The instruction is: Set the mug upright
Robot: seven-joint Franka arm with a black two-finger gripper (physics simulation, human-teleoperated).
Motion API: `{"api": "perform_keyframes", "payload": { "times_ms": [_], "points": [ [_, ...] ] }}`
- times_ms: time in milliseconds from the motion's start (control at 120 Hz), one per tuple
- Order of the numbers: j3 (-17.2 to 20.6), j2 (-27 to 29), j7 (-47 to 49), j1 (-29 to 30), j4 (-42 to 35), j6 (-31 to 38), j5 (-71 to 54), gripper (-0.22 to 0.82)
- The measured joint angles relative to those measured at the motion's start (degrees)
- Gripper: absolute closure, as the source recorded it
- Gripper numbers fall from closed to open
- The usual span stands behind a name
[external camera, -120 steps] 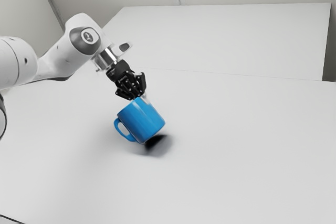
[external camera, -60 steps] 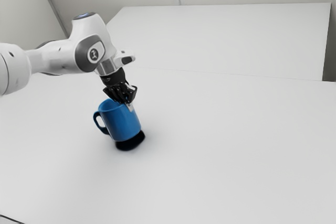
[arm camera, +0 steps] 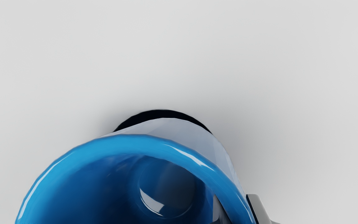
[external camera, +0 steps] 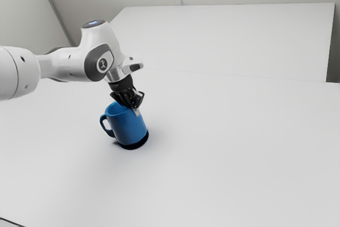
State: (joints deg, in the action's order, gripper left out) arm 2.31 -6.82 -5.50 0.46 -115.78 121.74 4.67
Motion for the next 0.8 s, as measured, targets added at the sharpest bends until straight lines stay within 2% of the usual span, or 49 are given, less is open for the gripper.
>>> {"api": "perform_keyframes", "payload": {
  "times_ms": [167, 308, 508, 800],
  "points": [
    [0.0, 0.5, -0.2, -0.1, 0.1, -0.1, 0.4, 0.39],
    [0.0, 2.1, -0.3, 0.0, 0.7, -0.2, -0.2, 0.20],
    [-0.3, 3.8, 0.2, -0.2, 5.5, -1.0, -0.6, 0.08],
    [0.0, 4.4, 1.3, 0.4, 15.5, -8.7, -4.9, 0.02]
  ]
}}
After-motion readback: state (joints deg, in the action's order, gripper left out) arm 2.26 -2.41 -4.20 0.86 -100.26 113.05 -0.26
